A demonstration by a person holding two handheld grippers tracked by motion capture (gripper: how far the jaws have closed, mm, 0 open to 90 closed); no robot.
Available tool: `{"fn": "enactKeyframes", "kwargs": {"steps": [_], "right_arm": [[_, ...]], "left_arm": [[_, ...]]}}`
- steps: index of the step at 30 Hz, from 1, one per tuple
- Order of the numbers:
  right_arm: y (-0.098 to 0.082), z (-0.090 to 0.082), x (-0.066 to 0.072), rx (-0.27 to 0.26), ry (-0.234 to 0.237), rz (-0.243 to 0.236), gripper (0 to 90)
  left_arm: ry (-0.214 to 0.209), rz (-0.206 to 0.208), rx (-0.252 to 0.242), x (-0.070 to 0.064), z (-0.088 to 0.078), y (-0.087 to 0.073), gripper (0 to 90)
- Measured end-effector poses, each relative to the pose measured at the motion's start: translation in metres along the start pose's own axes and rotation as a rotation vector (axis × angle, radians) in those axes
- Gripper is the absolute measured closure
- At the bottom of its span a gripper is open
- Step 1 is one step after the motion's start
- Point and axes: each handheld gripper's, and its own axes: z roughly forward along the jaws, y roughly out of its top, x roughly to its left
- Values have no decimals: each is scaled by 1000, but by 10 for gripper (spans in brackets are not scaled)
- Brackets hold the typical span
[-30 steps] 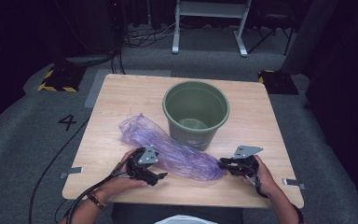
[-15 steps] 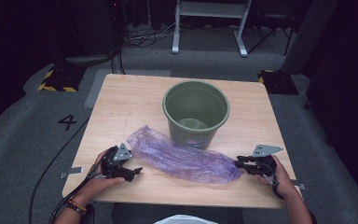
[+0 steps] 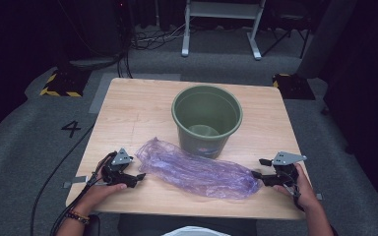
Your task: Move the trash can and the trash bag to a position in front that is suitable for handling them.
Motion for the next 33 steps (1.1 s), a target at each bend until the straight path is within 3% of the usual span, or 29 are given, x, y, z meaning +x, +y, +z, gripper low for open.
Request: {"fn": "enactKeyframes", "kwargs": {"steps": [5, 9, 11, 12, 16, 23, 28, 33], "right_arm": [[20, -11, 17, -47, -16, -35, 261], [44, -13, 41, -93, 20, -83, 241], [55, -8, 55, -124, 80, -97, 229], [60, -4, 63, -123, 85, -118, 231], [76, 15, 87, -89, 110, -179, 245], [88, 47, 117, -24, 150, -237, 257], [84, 65, 135, 23, 175, -279, 258], [74, 75, 142, 59, 184, -294, 258]], "left_arm": [[-5, 10, 1, 2, 1, 1, 151], [-1, 7, 3, 1, 1, 1, 151], [1, 6, 2, 1, 1, 1, 151], [2, 4, 2, 0, 1, 1, 151], [4, 0, 3, 0, 1, 1, 150], [12, -6, 2, -3, 2, 2, 144], [10, -6, 3, -4, 2, 2, 144], [10, -7, 3, -4, 2, 2, 144]]}}
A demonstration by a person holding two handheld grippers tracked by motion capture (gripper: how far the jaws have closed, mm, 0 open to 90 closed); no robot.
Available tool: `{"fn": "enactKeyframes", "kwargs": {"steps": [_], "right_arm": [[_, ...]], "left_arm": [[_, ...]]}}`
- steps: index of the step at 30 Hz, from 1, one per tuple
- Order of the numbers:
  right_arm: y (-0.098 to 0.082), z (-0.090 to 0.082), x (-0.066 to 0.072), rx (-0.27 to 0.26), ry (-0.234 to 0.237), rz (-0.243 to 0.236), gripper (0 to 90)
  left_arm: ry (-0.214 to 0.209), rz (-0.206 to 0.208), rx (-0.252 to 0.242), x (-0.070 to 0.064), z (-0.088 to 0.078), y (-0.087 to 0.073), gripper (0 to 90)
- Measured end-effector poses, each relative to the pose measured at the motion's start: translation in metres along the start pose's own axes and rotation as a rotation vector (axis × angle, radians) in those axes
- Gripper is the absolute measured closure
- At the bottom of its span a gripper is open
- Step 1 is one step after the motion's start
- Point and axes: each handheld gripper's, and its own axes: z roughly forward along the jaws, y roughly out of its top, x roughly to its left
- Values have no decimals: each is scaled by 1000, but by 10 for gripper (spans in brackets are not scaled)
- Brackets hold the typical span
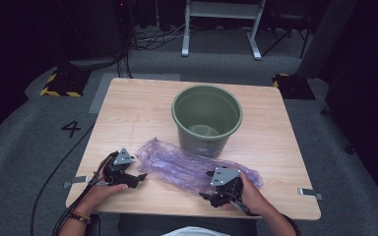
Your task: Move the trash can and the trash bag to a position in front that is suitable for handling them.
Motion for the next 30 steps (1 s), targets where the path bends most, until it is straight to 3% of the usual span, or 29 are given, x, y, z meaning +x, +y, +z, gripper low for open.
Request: {"fn": "enactKeyframes", "kwargs": {"steps": [12, 16, 22, 30], "right_arm": [[-15, 8, -6, 30, 6, 46, 266], [-21, 6, -15, 21, 5, 87, 345], [-29, -3, -28, 29, 16, 104, 509], [-38, -12, -40, 42, 13, 121, 538]], "left_arm": [[-2, 0, -3, 0, 0, 0, 144], [-1, 1, 0, 0, 0, 0, 144], [-1, 0, -1, 0, 0, 0, 144], [-2, 0, 0, 0, 0, 0, 144]]}}
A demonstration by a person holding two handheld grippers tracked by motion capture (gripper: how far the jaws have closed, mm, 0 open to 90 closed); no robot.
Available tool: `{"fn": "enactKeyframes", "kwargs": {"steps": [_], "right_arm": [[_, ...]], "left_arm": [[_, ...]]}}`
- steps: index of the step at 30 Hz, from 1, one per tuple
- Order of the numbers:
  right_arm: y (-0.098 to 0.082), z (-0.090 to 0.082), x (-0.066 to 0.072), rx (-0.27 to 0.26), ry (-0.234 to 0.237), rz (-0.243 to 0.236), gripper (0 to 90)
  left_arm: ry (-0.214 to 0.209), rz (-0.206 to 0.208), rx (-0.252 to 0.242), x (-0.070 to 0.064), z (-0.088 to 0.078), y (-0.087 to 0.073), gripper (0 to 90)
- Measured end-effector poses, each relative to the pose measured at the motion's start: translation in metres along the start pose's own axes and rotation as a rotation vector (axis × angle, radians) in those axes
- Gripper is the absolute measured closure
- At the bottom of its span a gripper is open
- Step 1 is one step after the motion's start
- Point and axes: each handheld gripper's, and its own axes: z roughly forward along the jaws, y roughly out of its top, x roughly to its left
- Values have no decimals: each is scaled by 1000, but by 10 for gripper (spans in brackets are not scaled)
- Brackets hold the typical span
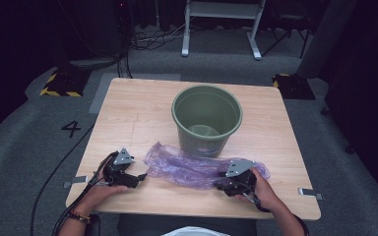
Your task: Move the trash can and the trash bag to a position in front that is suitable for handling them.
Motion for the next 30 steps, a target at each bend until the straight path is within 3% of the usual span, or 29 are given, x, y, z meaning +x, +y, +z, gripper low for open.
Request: {"fn": "enactKeyframes", "kwargs": {"steps": [9, 18, 23, 30], "right_arm": [[-5, -6, -5, 10, 7, 4, 565], [-5, -7, -7, 15, 55, -13, 762], [-3, -6, -8, 22, 40, -26, 851], [-7, -10, -12, 35, -5, -23, 879]], "left_arm": [[0, 0, -1, 0, 0, 0, 144], [-12, 9, 0, 2, 1, 0, 140], [-14, 11, 0, 2, 0, 0, 140], [-16, 21, 1, 3, -1, -1, 140]]}}
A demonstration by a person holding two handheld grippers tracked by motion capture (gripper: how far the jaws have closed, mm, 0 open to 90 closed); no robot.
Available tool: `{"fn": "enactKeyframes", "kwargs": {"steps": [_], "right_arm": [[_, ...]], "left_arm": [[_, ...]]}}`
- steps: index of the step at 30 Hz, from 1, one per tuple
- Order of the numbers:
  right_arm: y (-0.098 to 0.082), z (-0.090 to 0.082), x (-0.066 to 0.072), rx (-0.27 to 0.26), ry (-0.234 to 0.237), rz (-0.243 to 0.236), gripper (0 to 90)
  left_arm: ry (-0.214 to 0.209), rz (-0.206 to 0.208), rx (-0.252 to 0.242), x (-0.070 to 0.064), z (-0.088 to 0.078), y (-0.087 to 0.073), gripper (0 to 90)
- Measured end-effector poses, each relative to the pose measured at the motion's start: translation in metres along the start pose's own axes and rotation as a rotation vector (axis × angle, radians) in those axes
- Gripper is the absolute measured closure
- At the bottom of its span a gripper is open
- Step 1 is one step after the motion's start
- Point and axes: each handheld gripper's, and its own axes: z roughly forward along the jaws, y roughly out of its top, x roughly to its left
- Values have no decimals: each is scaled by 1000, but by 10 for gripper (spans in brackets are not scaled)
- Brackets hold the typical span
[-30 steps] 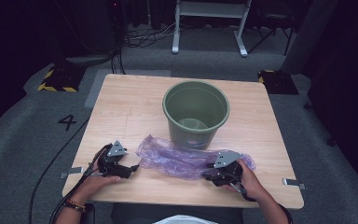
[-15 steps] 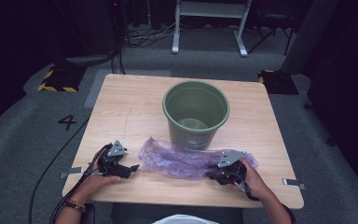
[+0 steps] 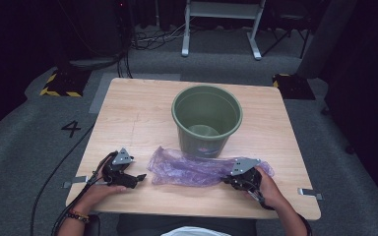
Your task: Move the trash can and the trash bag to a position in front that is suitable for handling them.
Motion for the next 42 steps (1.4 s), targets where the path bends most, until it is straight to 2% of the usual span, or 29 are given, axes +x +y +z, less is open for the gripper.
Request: {"fn": "enactKeyframes", "kwargs": {"steps": [2, 6, 8, 11, 14, 18, 24, 27, 29, 33, 36, 40, 42], "right_arm": [[-3, -3, -2, 13, -18, 1, 877], [-8, -10, -7, 28, -25, 19, 838], [-10, -13, -8, 41, -27, 10, 800], [-11, -17, -7, 47, -25, 4, 695], [-9, -23, -5, 5, -8, 1, 576], [-4, -31, -3, -61, 2, 8, 473], [0, -32, 0, -98, -27, 11, 298], [4, -34, 6, -122, -28, -27, 289], [6, -33, 8, -129, -46, -41, 266], [4, -19, 8, -91, -70, -40, 237], [2, -9, 7, -69, -61, -30, 236], [2, -7, 7, -82, -38, -16, 238], [3, -7, 8, -87, -43, -18, 238]], "left_arm": [[-1, 1, 0, 0, 0, 0, 141], [-5, 0, 0, 0, 0, 0, 140], [-6, 2, 1, 0, 0, 0, 140], [-7, 3, 1, 1, 0, 0, 140], [-7, 4, 2, 1, 0, 0, 141], [-7, 4, 2, 1, 0, 0, 140], [-7, 4, 2, 1, 0, 0, 140], [-7, 4, 2, 1, 0, 0, 140], [-7, 4, 2, 1, 0, 0, 140], [-7, 4, 2, 1, 0, 0, 140], [-7, 4, 2, 1, 0, 0, 140], [-7, 4, 2, 1, 0, 0, 140], [-8, 4, 2, 1, 0, 0, 140]]}}
